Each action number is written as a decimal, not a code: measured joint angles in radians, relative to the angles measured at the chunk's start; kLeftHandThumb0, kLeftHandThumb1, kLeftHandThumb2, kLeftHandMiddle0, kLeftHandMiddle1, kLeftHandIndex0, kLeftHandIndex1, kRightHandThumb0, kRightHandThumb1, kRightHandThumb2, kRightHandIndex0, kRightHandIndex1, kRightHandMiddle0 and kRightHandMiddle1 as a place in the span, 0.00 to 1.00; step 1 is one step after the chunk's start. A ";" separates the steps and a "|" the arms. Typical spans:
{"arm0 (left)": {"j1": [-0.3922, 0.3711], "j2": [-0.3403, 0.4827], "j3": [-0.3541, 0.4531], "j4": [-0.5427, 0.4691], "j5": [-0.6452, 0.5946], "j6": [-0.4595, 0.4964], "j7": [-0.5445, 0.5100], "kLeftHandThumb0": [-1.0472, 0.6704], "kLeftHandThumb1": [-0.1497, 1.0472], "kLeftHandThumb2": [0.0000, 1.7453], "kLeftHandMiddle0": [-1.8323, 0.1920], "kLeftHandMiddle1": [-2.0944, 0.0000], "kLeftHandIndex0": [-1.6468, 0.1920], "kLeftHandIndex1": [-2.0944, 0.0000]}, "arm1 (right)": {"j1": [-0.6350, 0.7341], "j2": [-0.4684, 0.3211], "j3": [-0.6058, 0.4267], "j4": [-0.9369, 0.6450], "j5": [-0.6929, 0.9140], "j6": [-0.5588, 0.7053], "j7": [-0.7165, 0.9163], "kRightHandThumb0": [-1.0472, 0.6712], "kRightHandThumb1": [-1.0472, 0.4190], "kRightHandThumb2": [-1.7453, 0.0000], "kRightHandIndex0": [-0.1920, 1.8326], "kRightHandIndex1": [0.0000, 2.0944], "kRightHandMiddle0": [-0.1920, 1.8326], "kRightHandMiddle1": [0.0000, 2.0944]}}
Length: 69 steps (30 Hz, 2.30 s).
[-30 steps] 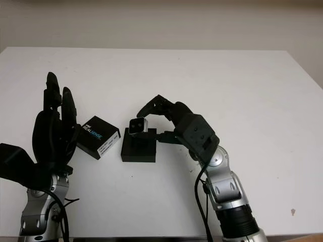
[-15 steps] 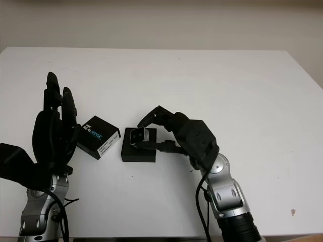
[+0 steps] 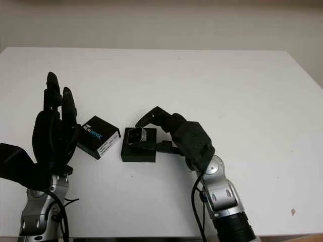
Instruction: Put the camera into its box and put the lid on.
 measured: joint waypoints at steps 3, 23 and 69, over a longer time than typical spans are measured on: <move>0.000 0.000 0.000 0.000 -0.001 0.000 0.000 0.20 1.00 0.28 1.00 1.00 1.00 1.00 | 0.000 0.001 0.000 0.019 -0.003 -0.018 -0.012 0.36 0.05 0.97 0.15 0.22 0.22 0.81; 0.000 0.000 0.002 0.000 -0.003 0.000 -0.007 0.20 1.00 0.28 1.00 1.00 1.00 1.00 | -0.001 0.005 0.001 0.038 -0.003 -0.034 -0.016 0.37 0.06 0.97 0.15 0.22 0.23 0.82; 0.006 0.000 0.002 -0.001 0.005 0.005 -0.007 0.20 1.00 0.29 1.00 1.00 1.00 1.00 | 0.027 -0.125 0.093 0.024 -0.270 -0.245 -0.063 0.32 0.08 0.97 0.08 0.03 0.15 0.23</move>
